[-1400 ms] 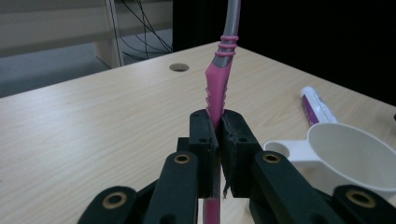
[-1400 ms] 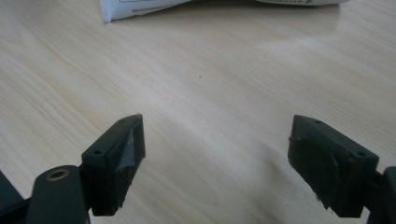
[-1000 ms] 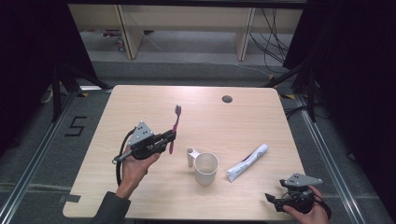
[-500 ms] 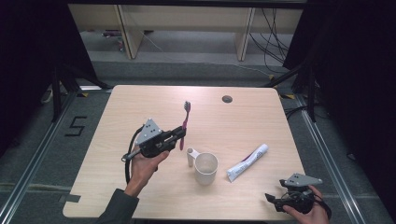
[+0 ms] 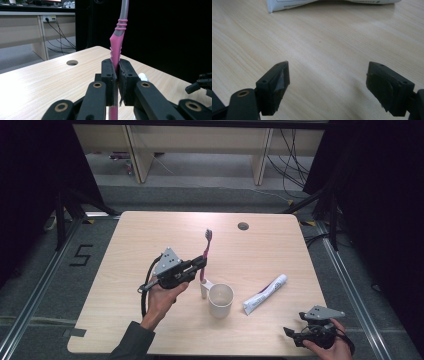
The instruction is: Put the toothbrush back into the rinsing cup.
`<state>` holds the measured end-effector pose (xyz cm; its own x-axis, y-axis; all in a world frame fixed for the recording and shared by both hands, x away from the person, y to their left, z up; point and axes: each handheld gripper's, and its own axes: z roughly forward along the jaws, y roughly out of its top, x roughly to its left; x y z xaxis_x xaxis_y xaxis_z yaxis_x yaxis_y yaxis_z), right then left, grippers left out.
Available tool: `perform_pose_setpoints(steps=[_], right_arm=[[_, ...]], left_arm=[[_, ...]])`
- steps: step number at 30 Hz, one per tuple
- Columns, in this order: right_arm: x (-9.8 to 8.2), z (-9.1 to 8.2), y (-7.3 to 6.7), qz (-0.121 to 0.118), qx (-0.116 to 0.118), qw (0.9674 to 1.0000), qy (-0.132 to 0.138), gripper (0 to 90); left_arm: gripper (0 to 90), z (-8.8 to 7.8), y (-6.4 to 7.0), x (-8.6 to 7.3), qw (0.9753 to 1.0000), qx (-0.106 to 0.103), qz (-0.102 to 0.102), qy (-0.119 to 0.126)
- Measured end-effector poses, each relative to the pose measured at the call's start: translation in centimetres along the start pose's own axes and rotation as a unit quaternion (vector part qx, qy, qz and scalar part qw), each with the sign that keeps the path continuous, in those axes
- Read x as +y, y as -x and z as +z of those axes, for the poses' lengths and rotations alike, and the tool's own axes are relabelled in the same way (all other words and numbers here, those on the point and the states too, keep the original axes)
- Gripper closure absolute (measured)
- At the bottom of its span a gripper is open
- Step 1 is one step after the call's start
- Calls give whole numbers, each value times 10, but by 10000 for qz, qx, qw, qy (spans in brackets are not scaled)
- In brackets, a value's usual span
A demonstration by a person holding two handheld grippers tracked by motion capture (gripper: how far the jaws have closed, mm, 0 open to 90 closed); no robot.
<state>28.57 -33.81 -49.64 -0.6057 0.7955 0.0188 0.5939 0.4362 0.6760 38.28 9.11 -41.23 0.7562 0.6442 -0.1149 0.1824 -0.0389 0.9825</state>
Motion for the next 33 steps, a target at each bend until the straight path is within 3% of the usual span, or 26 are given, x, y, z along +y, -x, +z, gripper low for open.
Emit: perform_pose_setpoints(steps=[14, 29, 33], right_arm=[[0, -1, -1, 40, 29, 10000, -26, 199], [0, -1, 0, -58, 10, 10000, -22, 200], [1, -1, -1, 30, 53, 10000, -70, 200]], left_arm=[[827, 10, -3, -14, 9998, -9, -52, -176], [820, 9, -5, -31, 9991, -5, -63, -408], [815, 8, -5, -33, 9989, 23, -53, -472]])
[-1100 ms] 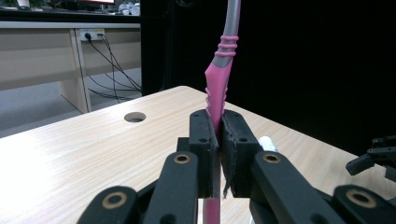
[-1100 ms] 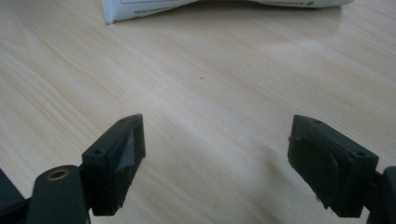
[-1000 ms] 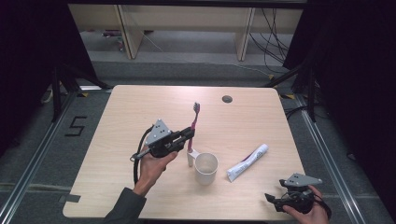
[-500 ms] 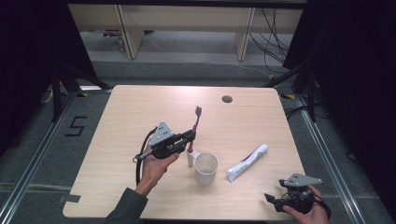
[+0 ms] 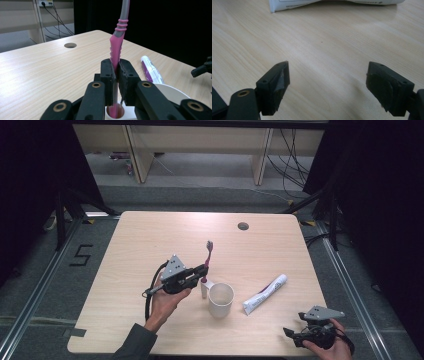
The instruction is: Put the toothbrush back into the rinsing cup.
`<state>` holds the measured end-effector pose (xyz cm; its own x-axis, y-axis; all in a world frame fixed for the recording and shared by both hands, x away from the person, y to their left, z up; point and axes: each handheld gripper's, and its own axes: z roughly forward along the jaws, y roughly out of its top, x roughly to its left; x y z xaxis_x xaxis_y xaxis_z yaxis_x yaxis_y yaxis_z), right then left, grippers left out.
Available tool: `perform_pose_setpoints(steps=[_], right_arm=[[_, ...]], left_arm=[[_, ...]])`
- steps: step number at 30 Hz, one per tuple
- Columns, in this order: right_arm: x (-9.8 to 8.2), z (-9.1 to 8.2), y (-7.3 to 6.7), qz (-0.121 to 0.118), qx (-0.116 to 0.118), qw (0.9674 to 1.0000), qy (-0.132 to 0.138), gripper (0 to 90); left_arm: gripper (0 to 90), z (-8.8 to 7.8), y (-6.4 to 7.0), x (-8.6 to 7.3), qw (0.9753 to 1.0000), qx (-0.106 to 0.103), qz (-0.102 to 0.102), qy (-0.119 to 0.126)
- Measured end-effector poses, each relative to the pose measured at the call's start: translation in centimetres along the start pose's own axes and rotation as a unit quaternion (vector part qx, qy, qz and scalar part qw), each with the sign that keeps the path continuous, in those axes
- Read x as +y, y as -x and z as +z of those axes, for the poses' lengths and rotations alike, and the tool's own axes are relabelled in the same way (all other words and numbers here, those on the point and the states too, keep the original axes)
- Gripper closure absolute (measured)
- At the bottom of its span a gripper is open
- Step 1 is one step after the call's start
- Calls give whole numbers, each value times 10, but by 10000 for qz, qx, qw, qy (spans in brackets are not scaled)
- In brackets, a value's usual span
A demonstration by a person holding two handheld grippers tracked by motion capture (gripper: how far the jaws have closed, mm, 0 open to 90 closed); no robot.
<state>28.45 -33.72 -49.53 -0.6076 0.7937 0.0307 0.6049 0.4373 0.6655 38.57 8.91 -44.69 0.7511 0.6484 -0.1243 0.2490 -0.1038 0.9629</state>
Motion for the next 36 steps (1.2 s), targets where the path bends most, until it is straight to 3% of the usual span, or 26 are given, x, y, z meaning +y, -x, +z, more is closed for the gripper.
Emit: perform_pose_setpoints(steps=[3, 4, 7, 11, 13, 15, 18, 19, 23, 27, 30, 31, 32, 36], right_arm=[[0, 0, 0, -12, 13, 10000, -2, 200], [0, 2, 2, -173, 16, 9998, 83, 200], [0, 1, 0, -36, 62, 10000, -4, 200], [0, 2, 2, -147, 69, 9998, 72, 200], [0, 1, 0, -4, 54, 10000, -23, 200], [0, 2, 2, -156, 56, 9998, 85, 200], [0, 1, 0, -38, 67, 10000, -11, 201], [0, 1, 1, -141, 7, 9999, 57, 200], [0, 1, 0, -44, 41, 10000, -38, 201], [0, 1, -2, -7, 69, 10000, -62, 200], [0, 0, -1, -29, 45, 10000, -24, 200], [0, 1, -3, 112, 64, 9999, -31, 200], [0, 0, -3, 103, 77, 9999, -72, 200], [0, 1, -3, 68, 71, 9999, -36, 200]], left_arm=[[809, -1, 0, -3, 10000, -6, -7, -56], [808, -1, -1, -5, 10000, -18, -21, -63], [800, -2, -2, -7, 9999, 1, -38, -107], [795, -2, -2, -9, 9998, 11, -28, -181], [795, -1, -1, -11, 9997, 14, -15, -249], [793, -1, -1, -11, 9996, 8, -7, -267], [792, -1, -1, -13, 9995, 12, -24, -300], [790, -2, -2, -13, 9995, 10, -32, -309], [779, -2, -2, -14, 9994, 6, -50, -329], [733, -4, -2, -14, 9994, -6, -81, -339], [575, -5, -1, -12, 9993, 59, -168, -314], [547, -6, -1, -12, 9993, 65, -200, -319], [518, -6, -1, -11, 9993, 77, -236, -294], [493, -12, -3, -9, 9992, 68, -283, -269]])
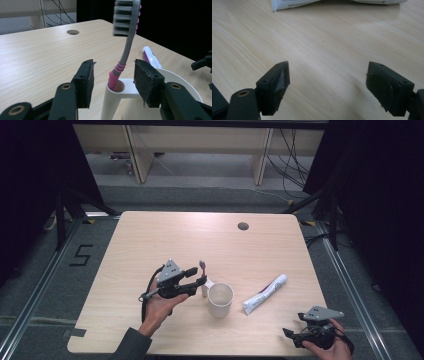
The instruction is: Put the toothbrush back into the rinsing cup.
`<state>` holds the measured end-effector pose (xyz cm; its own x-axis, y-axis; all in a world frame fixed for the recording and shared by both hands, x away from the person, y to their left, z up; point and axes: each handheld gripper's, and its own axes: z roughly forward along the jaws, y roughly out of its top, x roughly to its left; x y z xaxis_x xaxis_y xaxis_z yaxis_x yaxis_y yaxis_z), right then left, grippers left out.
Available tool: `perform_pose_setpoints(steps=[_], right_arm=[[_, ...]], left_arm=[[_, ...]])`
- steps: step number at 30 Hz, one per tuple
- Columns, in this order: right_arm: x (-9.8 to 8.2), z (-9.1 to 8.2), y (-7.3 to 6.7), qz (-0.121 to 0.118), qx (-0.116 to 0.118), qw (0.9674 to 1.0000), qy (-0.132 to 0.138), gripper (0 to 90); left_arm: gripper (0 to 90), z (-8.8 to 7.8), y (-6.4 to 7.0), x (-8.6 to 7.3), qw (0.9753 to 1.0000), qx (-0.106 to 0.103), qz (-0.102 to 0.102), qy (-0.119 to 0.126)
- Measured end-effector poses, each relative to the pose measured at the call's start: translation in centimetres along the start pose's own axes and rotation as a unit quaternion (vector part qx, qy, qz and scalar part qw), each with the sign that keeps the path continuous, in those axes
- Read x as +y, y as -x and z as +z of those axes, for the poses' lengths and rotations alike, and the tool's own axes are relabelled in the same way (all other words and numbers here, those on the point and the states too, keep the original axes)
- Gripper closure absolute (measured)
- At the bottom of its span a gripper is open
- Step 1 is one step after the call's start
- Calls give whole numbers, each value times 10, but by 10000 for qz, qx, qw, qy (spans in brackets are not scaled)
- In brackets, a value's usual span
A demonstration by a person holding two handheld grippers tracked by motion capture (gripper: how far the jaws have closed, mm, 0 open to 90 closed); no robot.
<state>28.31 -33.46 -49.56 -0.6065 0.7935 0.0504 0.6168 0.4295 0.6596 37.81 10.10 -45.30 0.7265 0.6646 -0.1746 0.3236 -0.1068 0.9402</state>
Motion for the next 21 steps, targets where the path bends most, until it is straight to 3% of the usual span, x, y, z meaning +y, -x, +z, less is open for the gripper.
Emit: perform_pose_setpoints(steps=[11, 15, 21], right_arm=[[0, 0, 0, -31, -1, 10000, -35, 200], [0, 1, 2, -174, -59, 9998, 45, 200], [0, 0, 2, -129, -46, 9999, 18, 200]], left_arm=[[408, -24, 4, 2, 10000, -12, -19, -95], [386, -31, 6, -1, 9998, -11, 1, -180], [353, -41, 6, -10, 9995, 22, 0, -310]])
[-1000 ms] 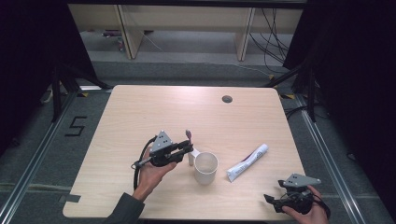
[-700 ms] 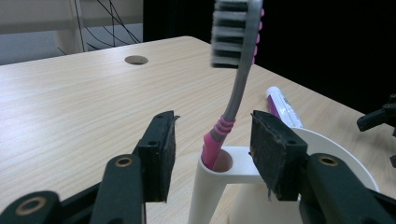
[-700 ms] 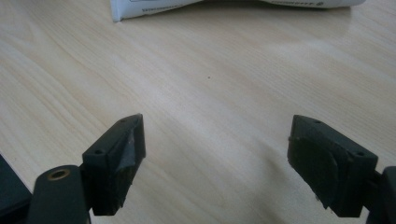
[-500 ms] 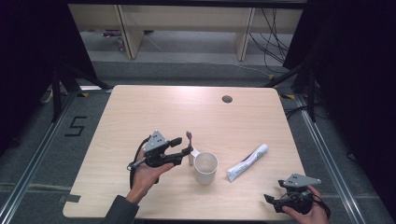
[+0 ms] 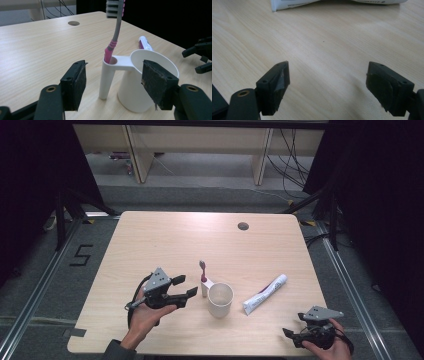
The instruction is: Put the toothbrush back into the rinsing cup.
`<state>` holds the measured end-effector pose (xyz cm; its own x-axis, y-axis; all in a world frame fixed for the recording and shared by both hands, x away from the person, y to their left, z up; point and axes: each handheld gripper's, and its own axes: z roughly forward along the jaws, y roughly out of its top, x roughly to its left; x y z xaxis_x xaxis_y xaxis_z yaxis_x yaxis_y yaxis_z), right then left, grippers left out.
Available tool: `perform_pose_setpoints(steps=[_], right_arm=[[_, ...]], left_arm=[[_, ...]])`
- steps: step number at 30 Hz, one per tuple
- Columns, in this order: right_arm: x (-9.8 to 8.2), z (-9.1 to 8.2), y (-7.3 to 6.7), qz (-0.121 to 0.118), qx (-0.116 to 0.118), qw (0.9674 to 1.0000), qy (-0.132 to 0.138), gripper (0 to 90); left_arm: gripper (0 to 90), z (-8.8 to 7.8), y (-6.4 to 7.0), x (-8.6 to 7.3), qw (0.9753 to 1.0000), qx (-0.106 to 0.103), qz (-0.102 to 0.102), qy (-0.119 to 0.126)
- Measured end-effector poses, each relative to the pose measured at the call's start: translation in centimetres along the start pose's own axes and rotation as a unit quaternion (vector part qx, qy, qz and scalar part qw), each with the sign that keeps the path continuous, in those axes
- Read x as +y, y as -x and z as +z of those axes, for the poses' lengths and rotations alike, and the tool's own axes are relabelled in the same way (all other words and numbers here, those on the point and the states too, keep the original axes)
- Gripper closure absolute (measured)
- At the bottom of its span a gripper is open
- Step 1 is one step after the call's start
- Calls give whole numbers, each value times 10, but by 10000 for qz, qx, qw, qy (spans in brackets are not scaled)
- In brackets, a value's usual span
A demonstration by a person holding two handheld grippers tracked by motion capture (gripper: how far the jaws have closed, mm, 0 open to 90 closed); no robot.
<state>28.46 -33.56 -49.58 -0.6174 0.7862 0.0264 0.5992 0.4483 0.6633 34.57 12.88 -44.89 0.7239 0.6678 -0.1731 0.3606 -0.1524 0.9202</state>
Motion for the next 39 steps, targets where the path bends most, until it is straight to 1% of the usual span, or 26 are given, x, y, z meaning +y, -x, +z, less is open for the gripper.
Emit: perform_pose_setpoints(steps=[1, 2, 4, 7, 10, 11, 12, 13, 17, 20, 21, 22, 23, 24, 25, 26, 27, 30, 31, 33, 34, 35, 36, 37, 38, 39], right_arm=[[0, -1, -1, 74, 37, 9999, -65, 200], [0, 0, -1, 118, 63, 9999, -68, 200], [0, 0, -1, 133, 75, 9999, -71, 200], [0, -1, -1, 100, 65, 9999, -63, 200], [0, 0, -1, 136, 85, 9999, -60, 200], [0, 0, 0, 94, 35, 9999, -45, 200], [0, 0, 0, 147, 27, 9999, -57, 200], [0, 0, 0, 147, 27, 9999, -57, 200], [0, 0, 1, 99, 33, 9999, -76, 200], [-1, 1, 2, 79, 50, 9999, -88, 200], [-1, 1, 1, 94, 28, 9999, -77, 200], [-1, 1, 1, 94, 28, 9999, -77, 200], [-1, 1, 2, 87, 24, 9999, -63, 200], [-1, 2, 1, 148, 37, 9999, -28, 200], [-1, 2, 2, 87, 27, 10000, 2, 200], [-1, 2, 2, 87, 27, 10000, 2, 200], [-1, 2, 2, 65, 17, 10000, -5, 199], [-1, 2, 2, 58, 28, 10000, -22, 199], [-1, 1, 1, 93, 37, 9999, -66, 199], [-1, 1, 0, 135, 36, 9999, -52, 199], [-1, 1, 0, 136, 46, 9999, -53, 199], [-1, 1, 0, 131, 51, 9999, -54, 199], [-1, 1, -1, 146, 52, 9999, -66, 199], [-1, 1, -1, 146, 52, 9999, -66, 199], [-1, 1, 0, 77, 56, 9999, -66, 199], [-1, 1, 0, 69, 13, 9999, -78, 199]], left_arm=[[353, -2, 0, -2, 10000, 8, -14, 13], [349, -4, 0, -5, 10000, 21, -27, -10], [345, -5, 0, -7, 10000, 16, -39, -15], [337, -8, 0, -11, 10000, 27, -23, -72], [329, -11, 1, -15, 9999, 39, -22, -140], [327, -12, 1, -16, 9999, 34, -33, -139], [326, -13, 1, -19, 9999, -2, -48, -142], [325, -13, 1, -19, 9999, -2, -48, -142], [316, -18, 3, -26, 9996, 49, -29, -277], [295, -19, 3, -28, 9995, 72, 1, -314], [286, -20, 2, -31, 9994, 76, 46, -339], [280, -20, 2, -31, 9994, 76, 46, -339], [280, -22, 3, -32, 9991, 148, 44, -386], [268, -23, 3, -34, 9992, 139, 56, -383], [265, -24, 2, -35, 9990, 167, 73, -418], [265, -25, 2, -36, 9990, 149, 80, -414], [257, -26, 3, -39, 9989, 171, 45, -428], [248, -29, 5, -44, 9987, 162, 43, -482], [246, -31, 6, -46, 9985, 163, 84, -516], [244, -33, 7, -50, 9981, 173, 151, -577], [242, -34, 9, -51, 9979, 234, 136, -596], [239, -36, 9, -53, 9975, 223, 178, -645], [236, -38, 11, -57, 9974, 237, 113, -665], [235, -38, 11, -57, 9974, 237, 113, -665], [235, -40, 10, -59, 9972, 206, 158, -695], [233, -41, 11, -61, 9973, 214, 126, -692]])
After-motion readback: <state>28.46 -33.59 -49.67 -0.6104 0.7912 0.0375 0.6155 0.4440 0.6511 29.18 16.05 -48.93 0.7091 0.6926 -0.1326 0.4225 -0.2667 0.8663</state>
